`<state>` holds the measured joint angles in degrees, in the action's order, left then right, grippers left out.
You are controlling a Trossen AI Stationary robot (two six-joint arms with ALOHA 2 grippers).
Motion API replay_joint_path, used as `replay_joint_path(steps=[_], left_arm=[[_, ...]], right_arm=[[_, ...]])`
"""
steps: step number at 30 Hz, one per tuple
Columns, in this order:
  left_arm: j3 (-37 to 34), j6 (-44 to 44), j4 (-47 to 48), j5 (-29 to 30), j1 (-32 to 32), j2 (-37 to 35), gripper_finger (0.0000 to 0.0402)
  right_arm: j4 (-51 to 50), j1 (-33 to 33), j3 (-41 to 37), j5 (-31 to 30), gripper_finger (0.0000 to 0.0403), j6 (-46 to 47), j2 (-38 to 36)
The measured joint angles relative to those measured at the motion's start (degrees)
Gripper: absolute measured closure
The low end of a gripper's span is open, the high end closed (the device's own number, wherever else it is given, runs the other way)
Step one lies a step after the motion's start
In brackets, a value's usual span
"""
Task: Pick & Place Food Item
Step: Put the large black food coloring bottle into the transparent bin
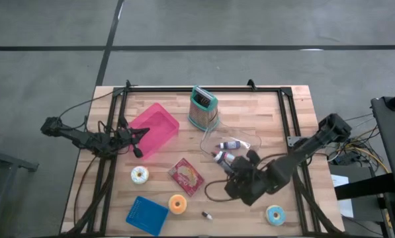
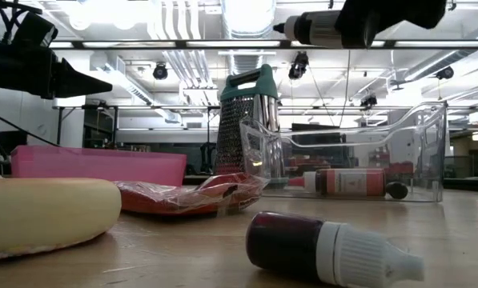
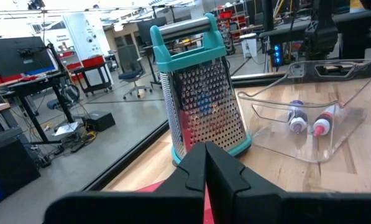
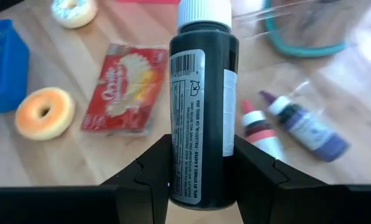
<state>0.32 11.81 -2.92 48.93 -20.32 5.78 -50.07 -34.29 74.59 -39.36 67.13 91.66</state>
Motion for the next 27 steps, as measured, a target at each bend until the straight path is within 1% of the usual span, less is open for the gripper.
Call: replay_joint_path(steps=[6,13,16,20,25,27], left_arm=[[0.02,0.00,0.00,0.01,-0.02,0.02,0.0396],[0.02,0.00,-0.01,0.02,-0.01,0.04,0.0396],[0.02,0.00,0.00,0.02,0.00,0.04,0.0396],[0.00,0.00,0.00,0.02,0.00,0.04,0.0396],[0.01,0.00,0.00,0.02,-0.02,0.04,0.0396],[0.02,0.00,0.00,0.00,-0.02,0.04,0.0396]], right_arm=[[-6.21,3.90,0.00,0.61,0.0273,-0.65,-4.44],[-12.89,8.15,0.00,1.41,0.0273,-1.88,-5.82],[-13.87,9.61,0.00,4.45,0.0273,-5.85,-5.64],[-14.09,11.67,-0.02,10.44,0.0273,-12.25,-5.00],[-14.12,14.34,-0.09,12.05,0.0273,-12.29,-4.89],[-14.13,15.48,-0.16,14.46,0.0273,-13.74,-4.77]])
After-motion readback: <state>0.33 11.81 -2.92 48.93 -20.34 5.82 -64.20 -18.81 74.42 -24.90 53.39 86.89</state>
